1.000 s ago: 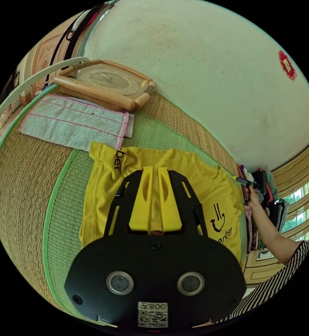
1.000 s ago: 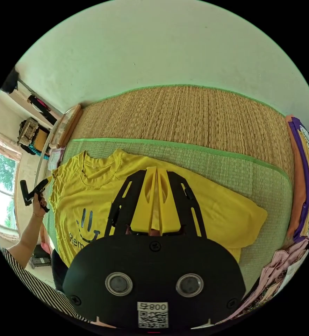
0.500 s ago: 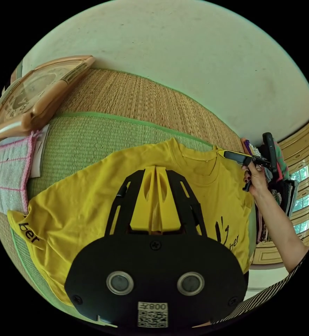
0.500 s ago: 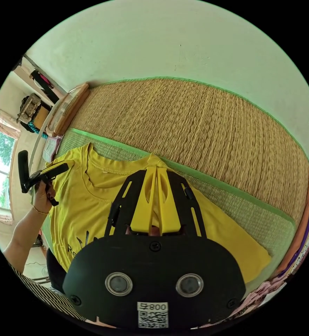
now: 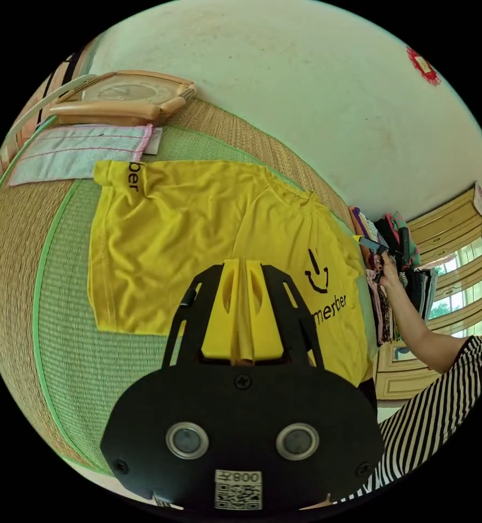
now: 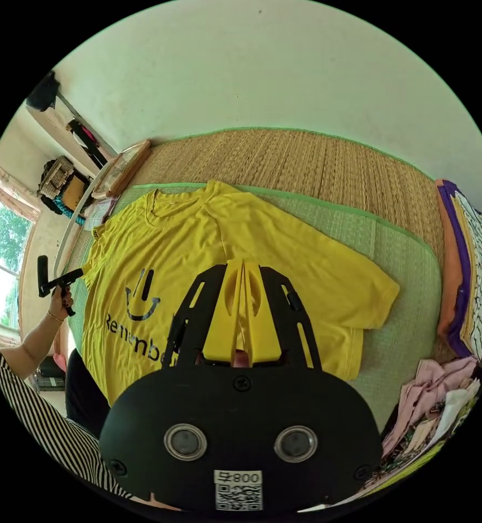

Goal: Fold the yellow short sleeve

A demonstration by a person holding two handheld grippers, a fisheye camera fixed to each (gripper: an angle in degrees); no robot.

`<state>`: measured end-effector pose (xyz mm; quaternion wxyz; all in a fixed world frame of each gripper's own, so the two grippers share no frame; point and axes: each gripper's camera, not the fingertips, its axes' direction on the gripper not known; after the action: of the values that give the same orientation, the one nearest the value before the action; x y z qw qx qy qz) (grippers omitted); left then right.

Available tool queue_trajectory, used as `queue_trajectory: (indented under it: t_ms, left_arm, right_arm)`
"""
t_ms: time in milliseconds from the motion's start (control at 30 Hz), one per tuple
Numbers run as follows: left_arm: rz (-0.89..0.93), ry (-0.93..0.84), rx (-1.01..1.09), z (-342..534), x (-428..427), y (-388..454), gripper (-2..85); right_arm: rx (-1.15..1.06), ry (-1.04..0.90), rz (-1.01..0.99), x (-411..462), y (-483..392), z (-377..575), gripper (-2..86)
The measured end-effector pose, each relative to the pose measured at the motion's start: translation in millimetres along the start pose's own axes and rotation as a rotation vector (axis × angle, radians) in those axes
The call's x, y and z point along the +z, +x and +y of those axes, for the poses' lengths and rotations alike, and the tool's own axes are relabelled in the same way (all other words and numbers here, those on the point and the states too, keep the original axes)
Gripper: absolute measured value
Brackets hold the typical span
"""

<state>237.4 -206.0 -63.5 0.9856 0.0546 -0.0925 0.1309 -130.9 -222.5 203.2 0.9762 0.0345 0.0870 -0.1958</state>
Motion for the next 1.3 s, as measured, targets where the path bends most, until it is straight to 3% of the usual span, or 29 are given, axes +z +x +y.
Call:
queue_trajectory:
  t_ms: [100,200,600,767,867,967,1133,1300]
  left_arm:
    - [-0.047,0.081,-0.171,11.5,-15.5,-18.6,0.8]
    - [-0.088,0.042,-0.25,12.9,-8.8,-27.8,0.5]
    - [-0.118,-0.012,-0.216,10.5,-4.5,29.5,0.1]
    - [-0.144,-0.016,-0.199,6.9,-6.0,51.7,0.2]
    - [-0.181,0.051,-0.096,3.9,-12.4,90.8,0.3]
    - [-0.035,0.101,0.088,-8.8,1.3,155.9,0.3]
    - [0.312,-0.122,0.485,-68.5,116.6,317.1,0.3]
    - [0.38,-0.263,0.662,-117.7,225.1,451.4,0.2]
  right_arm:
    - [0.171,0.007,0.037,-3.4,42.8,62.4,0.0]
    - [0.263,0.035,0.007,-5.2,67.1,106.1,0.1]
    - [0.373,0.076,-0.089,-26.3,60.5,198.3,0.0]
    - [0.378,0.155,-0.007,-52.8,72.0,210.2,0.0]
    - [0.413,0.098,-0.02,-42.6,88.4,221.8,0.0]
    - [0.436,0.135,-0.074,-40.1,95.1,245.8,0.0]
    - [0.447,0.181,-0.141,-42.2,107.4,268.1,0.0]
    - [0.427,0.192,-0.162,-45.1,111.7,282.3,0.0]
